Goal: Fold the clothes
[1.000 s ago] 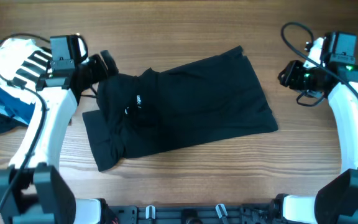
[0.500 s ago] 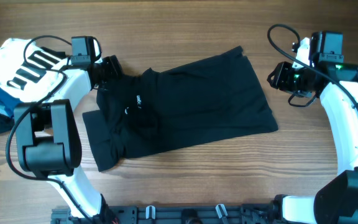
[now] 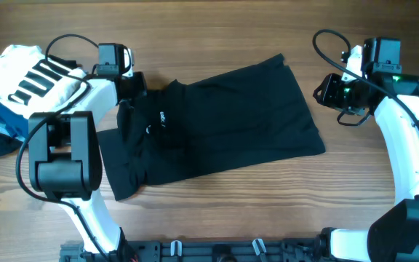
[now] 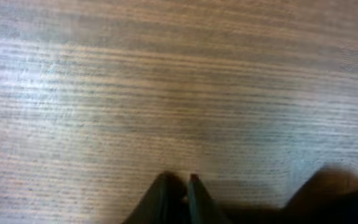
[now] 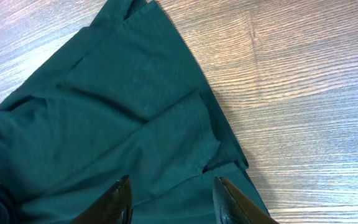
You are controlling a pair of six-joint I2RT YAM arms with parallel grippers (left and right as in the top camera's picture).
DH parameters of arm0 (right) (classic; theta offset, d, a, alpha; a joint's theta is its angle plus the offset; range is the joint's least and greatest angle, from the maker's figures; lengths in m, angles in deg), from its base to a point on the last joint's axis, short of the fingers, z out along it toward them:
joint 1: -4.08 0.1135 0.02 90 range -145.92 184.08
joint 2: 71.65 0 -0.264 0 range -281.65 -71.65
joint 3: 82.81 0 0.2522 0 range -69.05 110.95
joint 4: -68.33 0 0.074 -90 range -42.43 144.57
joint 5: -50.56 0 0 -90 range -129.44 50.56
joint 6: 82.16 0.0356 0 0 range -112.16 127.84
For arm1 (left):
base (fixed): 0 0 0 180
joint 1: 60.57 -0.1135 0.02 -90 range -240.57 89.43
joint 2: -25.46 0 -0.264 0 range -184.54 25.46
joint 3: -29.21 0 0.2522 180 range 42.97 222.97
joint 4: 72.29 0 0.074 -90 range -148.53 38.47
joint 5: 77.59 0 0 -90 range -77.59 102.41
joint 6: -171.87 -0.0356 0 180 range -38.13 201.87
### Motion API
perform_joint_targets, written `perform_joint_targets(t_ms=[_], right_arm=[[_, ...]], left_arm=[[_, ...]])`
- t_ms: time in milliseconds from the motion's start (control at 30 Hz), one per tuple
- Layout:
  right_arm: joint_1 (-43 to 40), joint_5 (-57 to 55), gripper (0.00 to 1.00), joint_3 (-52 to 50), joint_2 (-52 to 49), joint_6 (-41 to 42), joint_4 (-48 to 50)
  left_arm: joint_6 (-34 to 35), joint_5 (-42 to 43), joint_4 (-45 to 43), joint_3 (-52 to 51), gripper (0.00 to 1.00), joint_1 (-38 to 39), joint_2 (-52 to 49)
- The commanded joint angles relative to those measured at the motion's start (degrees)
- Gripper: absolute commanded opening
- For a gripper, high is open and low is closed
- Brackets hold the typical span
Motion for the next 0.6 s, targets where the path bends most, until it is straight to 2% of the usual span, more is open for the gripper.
perform_joint_targets(t_ms=[0,67,133,267,300,367,433,500,567], right_arm=[[0.3,0.2,0.39,-0.3,-0.3,-1.0,0.1],[0.3,-1.6,0.34,-0.3,-0.8,-1.9,-0.3],[0.3,-1.6,0.34,-0.3,-3.1,-4.0,-1.2],[0.9,0.1,0.4,3.1,-13.2,-7.2,-1.8],[1.5,-0.1,0.41,5.8,-16.4,-7.6,-1.7],[3.8,-2.0,0.5,18.2,-26.0,-8.9,-1.2],[6.3,-4.5,0.53,29.2,-34.9,-8.4,-1.2],[8.6,-3.9,0.56,33.9,-40.8,-7.4,3.9],[10.5,-4.1,0.57,33.9,-43.5,-6.3,9.6]], left_arm=[[-0.5,-0.8,2.3,0.0,0.04,-0.5,-1.0],[-0.3,-0.7,3.4,0.0,0.04,-0.7,0.5],[-0.2,-0.7,5.5,0.0,0.04,-0.7,3.3],[4.6,-0.6,9.6,0.0,0.04,-0.6,6.6],[4.7,0.8,10.1,0.0,0.04,-0.6,6.6],[5.4,4.1,10.3,0.0,0.04,-0.5,6.6],[7.8,4.2,10.3,0.0,0.04,-0.5,6.6],[8.2,4.3,10.4,0.0,0.04,-0.5,6.6],[8.8,4.5,10.4,0.0,0.04,-0.5,6.6]])
